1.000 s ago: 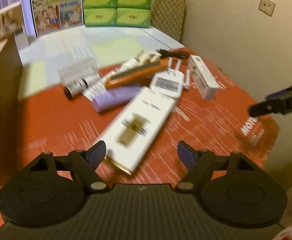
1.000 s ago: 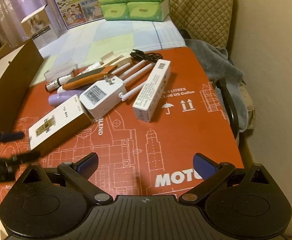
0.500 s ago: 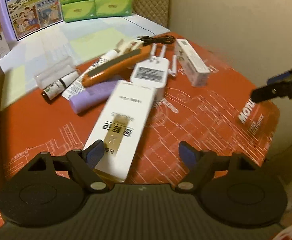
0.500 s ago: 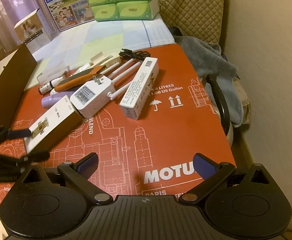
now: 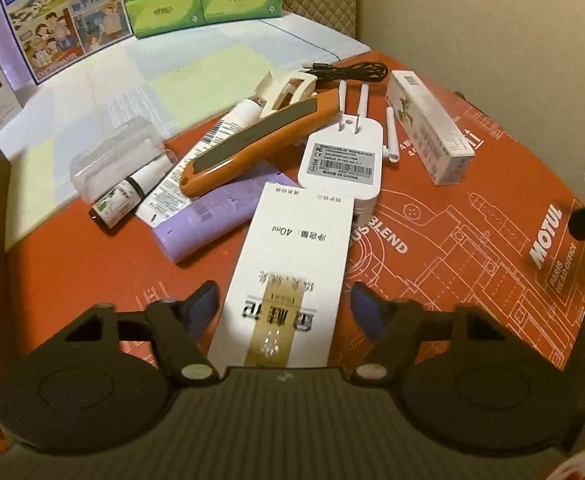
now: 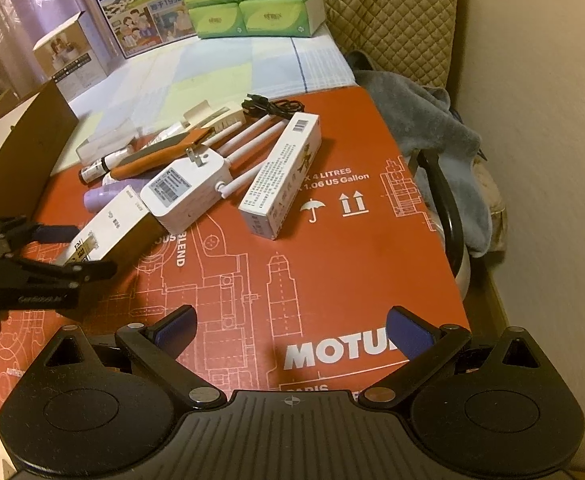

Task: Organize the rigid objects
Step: 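Reach the left tool to the white gold-labelled box and grasp it, then lift the white box with the left tool while the right tool grasps the black USB cable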

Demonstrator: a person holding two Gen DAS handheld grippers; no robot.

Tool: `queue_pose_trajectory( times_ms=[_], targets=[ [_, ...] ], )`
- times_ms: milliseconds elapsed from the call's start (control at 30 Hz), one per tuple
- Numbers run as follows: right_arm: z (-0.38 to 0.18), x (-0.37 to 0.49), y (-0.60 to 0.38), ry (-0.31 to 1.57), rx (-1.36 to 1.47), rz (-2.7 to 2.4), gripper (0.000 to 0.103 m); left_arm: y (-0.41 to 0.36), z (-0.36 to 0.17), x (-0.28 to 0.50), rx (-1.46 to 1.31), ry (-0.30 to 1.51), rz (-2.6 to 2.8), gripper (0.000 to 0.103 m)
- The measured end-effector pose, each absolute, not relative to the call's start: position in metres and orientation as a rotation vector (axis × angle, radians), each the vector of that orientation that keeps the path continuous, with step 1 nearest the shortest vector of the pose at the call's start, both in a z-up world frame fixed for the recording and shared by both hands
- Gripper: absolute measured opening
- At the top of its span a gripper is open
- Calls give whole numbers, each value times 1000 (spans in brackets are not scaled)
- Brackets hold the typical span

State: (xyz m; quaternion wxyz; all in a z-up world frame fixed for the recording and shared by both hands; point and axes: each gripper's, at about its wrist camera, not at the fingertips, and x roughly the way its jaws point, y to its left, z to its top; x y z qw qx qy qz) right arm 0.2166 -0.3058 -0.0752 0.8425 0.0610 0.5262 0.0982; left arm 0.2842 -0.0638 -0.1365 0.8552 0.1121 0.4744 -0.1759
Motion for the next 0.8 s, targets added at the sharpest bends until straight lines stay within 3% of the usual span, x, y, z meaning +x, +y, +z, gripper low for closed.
queue_pose_trajectory(
  times_ms=[567, 800],
  targets=[
    [-77, 249, -307, 1088, 98, 284, 99, -60, -129, 261, 106, 970, -211, 58],
    [-73, 286, -308, 1022, 75, 380, 86, -33, -113, 256, 50, 952, -58, 58]
  ],
)
